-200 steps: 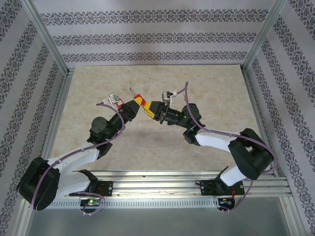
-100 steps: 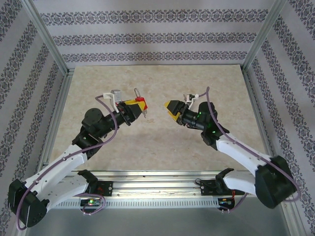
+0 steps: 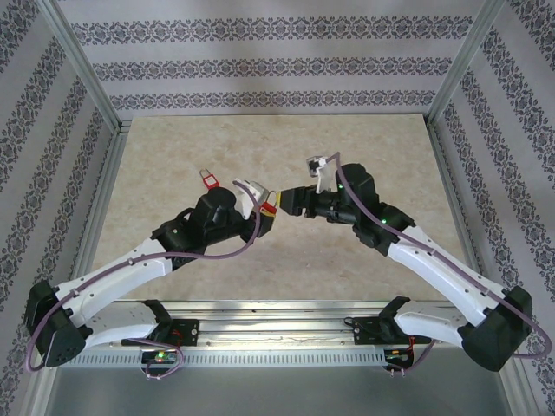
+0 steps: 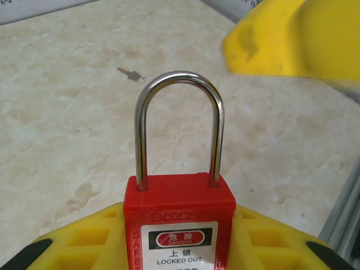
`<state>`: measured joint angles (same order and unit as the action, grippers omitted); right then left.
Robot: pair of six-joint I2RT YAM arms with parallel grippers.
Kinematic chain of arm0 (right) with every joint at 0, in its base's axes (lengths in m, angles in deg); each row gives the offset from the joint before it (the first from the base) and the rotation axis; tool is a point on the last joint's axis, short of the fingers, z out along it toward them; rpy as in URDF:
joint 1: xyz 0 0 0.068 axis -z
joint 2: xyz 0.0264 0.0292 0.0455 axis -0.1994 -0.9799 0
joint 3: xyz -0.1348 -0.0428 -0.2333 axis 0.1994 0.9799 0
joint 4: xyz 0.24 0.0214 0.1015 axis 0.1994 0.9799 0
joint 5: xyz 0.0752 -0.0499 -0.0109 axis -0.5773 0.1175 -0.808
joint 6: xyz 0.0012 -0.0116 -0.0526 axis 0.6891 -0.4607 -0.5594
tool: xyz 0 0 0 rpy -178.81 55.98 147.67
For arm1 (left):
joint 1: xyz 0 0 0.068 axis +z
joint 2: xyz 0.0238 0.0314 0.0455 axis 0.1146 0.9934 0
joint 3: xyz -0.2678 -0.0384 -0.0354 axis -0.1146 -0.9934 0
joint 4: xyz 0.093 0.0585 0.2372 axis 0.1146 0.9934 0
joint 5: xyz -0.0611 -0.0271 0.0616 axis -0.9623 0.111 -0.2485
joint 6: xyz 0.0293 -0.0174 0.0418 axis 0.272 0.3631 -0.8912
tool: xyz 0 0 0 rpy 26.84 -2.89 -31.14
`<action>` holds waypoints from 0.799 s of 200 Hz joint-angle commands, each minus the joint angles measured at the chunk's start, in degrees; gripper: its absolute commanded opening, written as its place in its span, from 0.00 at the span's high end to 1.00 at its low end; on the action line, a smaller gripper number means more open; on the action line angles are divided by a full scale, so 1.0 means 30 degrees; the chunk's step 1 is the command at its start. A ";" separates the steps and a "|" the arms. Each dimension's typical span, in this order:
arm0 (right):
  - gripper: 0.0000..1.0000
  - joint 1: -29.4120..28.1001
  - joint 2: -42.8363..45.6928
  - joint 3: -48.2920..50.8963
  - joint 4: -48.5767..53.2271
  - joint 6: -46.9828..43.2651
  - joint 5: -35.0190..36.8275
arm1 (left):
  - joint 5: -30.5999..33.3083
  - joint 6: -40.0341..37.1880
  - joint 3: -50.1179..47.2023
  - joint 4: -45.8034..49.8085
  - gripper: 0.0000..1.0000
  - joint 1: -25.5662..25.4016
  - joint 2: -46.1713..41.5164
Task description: Unlock with the key
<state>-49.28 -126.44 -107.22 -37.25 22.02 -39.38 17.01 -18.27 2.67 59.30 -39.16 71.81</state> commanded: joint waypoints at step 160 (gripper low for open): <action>1.00 0.1064 -0.0049 -0.0848 0.2127 0.1753 0.1995 | 0.3742 -0.1894 -0.0459 0.0273 1.00 -0.2177 0.1284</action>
<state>-50.25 -130.02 -108.45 -31.94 21.99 -37.04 23.70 -23.40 4.31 60.56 -44.42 76.47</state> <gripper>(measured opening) 0.042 0.352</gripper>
